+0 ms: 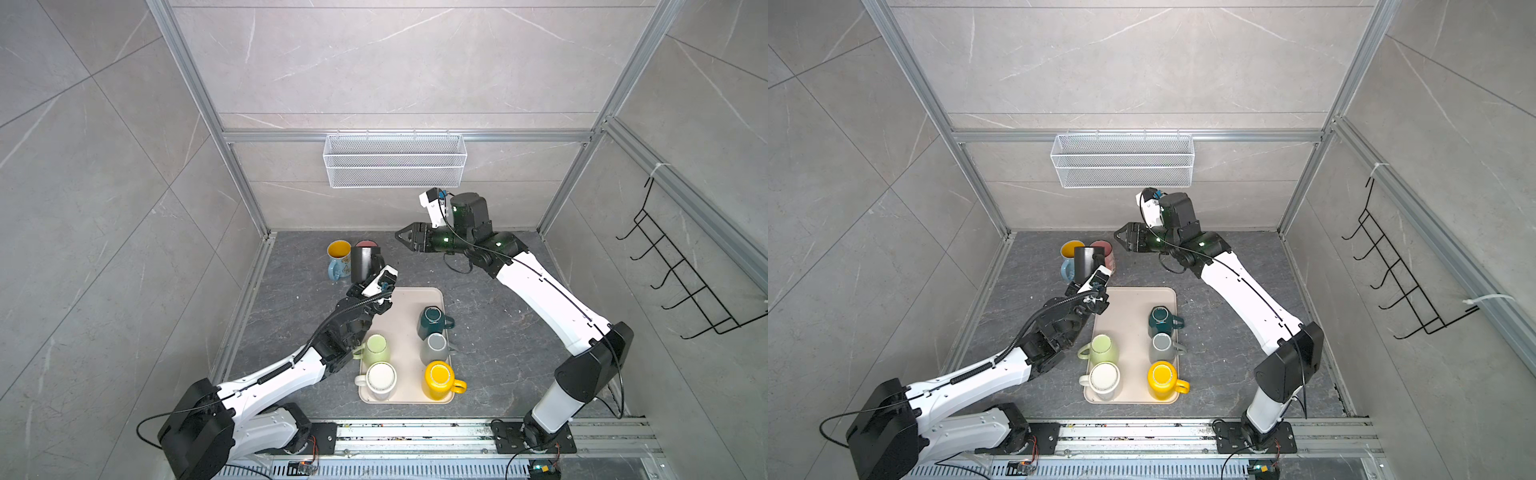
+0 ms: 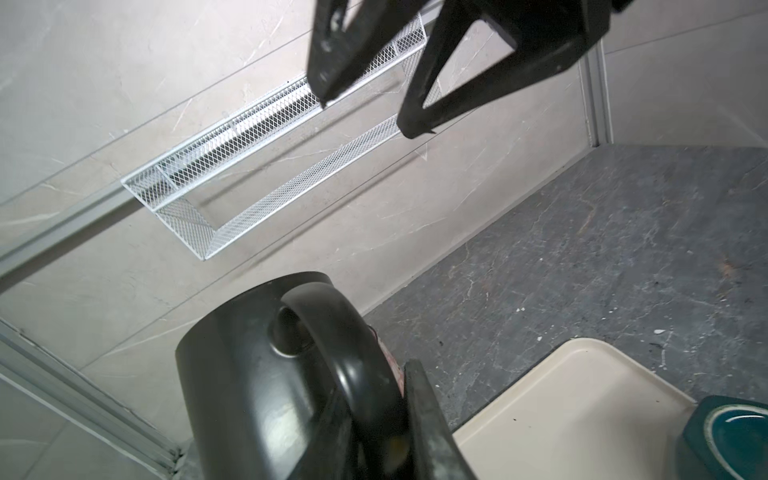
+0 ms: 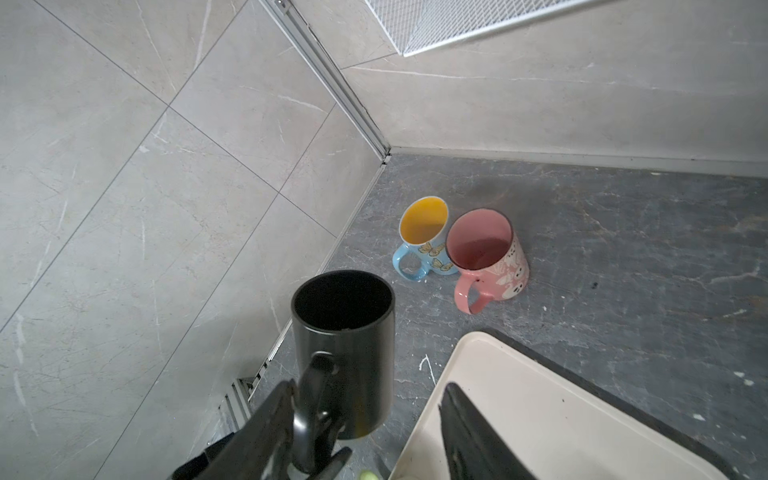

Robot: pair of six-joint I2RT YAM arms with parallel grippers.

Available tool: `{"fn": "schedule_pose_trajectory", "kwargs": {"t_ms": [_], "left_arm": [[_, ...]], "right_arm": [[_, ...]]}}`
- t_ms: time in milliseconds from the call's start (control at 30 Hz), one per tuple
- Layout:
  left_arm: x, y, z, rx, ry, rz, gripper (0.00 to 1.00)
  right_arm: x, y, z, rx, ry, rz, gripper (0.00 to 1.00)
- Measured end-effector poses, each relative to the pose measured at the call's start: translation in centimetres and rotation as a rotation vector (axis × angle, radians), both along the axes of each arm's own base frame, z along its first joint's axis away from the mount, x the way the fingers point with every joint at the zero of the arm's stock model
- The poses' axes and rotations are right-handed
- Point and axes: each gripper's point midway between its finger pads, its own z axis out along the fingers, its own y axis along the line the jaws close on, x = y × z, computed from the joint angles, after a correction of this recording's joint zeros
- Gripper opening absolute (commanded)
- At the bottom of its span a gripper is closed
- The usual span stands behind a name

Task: Turn the mug right side up
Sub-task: 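Lift the black mug off the tray and tilt it upright with the left gripper, then grasp the black mug's handle with the right gripper while the left holds it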

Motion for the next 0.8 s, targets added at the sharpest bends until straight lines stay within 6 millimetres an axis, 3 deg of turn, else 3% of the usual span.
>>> {"fn": "schedule_pose_trajectory", "kwargs": {"t_ms": [300,667,800], "left_arm": [[1.1,-0.3,0.9,0.095,-0.138,0.068,0.00],[1.4,-2.4,0.6,0.233,-0.258,0.088,0.00],[1.3,-2.8,1.2,0.259,-0.306,0.096,0.00]], "right_arm": [[-0.9,0.2,1.5,-0.010,-0.013,0.052,0.58],[-1.7,1.4,-0.4,-0.025,0.068,0.148,0.59],[-2.0,1.7,-0.4,-0.030,0.078,0.178,0.55]]}}
